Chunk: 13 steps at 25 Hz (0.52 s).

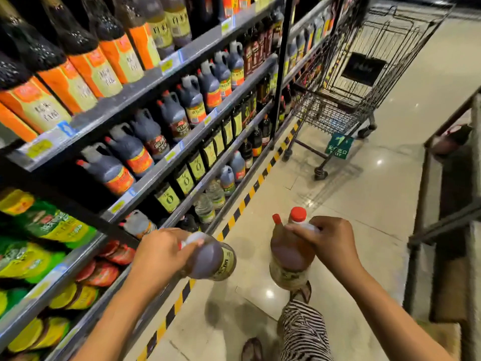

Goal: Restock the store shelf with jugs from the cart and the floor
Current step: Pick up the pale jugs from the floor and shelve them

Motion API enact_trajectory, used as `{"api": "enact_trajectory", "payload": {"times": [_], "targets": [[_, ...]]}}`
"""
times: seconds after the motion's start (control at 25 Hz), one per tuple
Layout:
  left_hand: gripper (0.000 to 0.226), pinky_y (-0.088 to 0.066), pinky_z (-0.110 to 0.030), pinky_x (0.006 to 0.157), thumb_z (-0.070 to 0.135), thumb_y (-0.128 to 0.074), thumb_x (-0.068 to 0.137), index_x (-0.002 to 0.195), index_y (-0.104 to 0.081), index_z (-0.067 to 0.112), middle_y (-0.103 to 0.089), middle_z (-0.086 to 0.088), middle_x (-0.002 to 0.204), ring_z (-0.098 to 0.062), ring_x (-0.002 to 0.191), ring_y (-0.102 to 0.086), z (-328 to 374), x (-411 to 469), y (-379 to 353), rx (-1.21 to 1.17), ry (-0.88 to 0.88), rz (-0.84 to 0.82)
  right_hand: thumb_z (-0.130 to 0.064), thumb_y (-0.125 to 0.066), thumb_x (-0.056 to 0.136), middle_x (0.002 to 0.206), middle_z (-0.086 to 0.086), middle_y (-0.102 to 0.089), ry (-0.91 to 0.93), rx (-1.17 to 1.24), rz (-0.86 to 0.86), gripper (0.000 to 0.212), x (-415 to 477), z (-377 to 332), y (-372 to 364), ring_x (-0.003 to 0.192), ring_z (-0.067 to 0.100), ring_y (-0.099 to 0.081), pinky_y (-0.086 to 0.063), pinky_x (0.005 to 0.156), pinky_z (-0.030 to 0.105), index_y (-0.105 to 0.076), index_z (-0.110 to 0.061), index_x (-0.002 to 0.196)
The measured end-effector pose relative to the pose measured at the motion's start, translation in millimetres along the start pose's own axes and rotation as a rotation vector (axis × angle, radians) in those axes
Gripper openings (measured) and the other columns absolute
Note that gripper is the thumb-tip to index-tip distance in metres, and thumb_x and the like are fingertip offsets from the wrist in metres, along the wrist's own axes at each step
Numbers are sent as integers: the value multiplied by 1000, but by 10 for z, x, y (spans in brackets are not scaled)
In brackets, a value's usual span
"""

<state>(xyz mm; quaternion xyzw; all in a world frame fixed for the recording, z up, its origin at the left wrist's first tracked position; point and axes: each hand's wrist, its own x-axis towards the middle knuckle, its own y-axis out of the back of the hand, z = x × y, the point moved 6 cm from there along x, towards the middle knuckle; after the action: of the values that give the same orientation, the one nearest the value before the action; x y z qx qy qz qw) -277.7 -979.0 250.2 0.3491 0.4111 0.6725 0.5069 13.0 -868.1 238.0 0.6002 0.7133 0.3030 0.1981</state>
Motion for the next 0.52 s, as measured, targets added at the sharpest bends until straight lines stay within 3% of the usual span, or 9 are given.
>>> {"api": "enact_trajectory", "payload": {"times": [0.16,0.32,0.52], "targets": [[47,-40,-29,50,63,-47,79,59,-64,25,-51,10,52,-10,52,-48,125,747,-67,0,14,39,-75,-58,51,44,13,-43,80,10,-121,75,967,118,-155,47,16,-33,-27,50,31,-53,-1,47],[62,-47,-34,55,72,-39,78,65,-69,19,-63,4,59,-14,57,-56,243,1493,36,25,79,127,-95,-44,46,48,9,-30,124,48,-189,96,1980,128,-148,52,15,-28,-26,49,35,-45,1,47],[47,-48,-32,56,64,-42,82,76,-74,29,-69,8,68,-15,63,-61,574,2305,528,100,114,339,-78,-57,46,47,-2,-22,305,102,-261,67,3210,-346,-25,48,8,-21,-17,47,28,-32,-15,42]]}}
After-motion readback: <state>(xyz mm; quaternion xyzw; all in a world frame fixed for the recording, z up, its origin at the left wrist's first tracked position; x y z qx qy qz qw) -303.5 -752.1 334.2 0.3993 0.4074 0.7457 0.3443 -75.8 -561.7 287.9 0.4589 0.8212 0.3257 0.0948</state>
